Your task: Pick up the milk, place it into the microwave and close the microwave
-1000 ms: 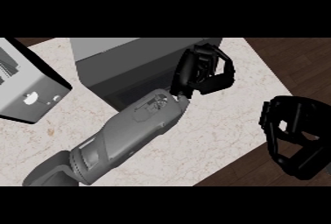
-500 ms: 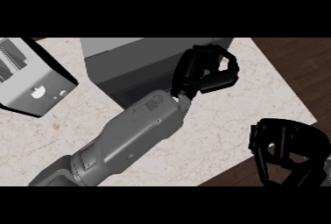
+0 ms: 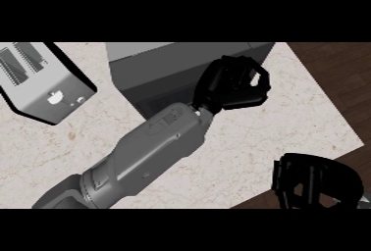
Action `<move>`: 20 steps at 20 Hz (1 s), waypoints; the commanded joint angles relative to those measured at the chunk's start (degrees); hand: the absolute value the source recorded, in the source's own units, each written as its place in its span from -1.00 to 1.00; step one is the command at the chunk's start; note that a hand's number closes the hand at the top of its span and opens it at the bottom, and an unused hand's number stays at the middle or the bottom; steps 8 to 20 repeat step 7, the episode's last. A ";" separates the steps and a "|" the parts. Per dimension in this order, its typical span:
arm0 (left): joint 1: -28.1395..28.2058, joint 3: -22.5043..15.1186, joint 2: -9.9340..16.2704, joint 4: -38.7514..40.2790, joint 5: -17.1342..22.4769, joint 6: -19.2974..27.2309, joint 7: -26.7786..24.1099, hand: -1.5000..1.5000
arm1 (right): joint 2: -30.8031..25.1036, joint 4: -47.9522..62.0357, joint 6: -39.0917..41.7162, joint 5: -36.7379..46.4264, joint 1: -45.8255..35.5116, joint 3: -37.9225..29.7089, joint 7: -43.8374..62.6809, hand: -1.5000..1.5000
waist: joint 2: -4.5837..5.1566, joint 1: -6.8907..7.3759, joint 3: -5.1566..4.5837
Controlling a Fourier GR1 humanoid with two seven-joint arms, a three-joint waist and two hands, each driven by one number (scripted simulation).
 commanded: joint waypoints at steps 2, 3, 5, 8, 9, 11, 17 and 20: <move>8.13 4.72 2.20 8.62 4.30 -1.39 -1.74 1.00 | 1.38 -3.20 -2.24 1.31 3.26 1.58 0.00 1.00 | 0.81 2.84 -0.69; 7.61 4.59 2.55 8.78 4.57 -2.45 -1.58 1.00 | 1.27 -4.31 -2.38 1.54 3.05 1.65 0.18 1.00 | 0.84 2.91 -0.78; 7.44 3.90 2.37 9.64 4.75 -3.67 -1.86 1.00 | 1.45 -5.41 -3.06 2.01 4.15 2.07 0.29 1.00 | 0.89 2.76 -0.69; 7.07 3.50 2.61 10.25 4.88 -4.52 -2.31 1.00 | 1.63 -7.03 -3.78 3.10 4.99 2.76 0.53 1.00 | 0.64 2.72 -0.68; 7.07 3.50 2.61 10.25 4.88 -4.52 -2.31 1.00 | 1.63 -7.03 -3.78 3.10 4.99 2.76 0.53 1.00 | 0.64 2.72 -0.68; 7.07 3.50 2.61 10.25 4.88 -4.52 -2.31 1.00 | 1.63 -7.03 -3.78 3.10 4.99 2.76 0.53 1.00 | 0.64 2.72 -0.68; 7.07 3.50 2.61 10.25 4.88 -4.52 -2.31 1.00 | 1.63 -7.03 -3.78 3.10 4.99 2.76 0.53 1.00 | 0.64 2.72 -0.68; 7.07 3.50 2.61 10.25 4.88 -4.52 -2.31 1.00 | 1.63 -7.03 -3.78 3.10 4.99 2.76 0.53 1.00 | 0.64 2.72 -0.68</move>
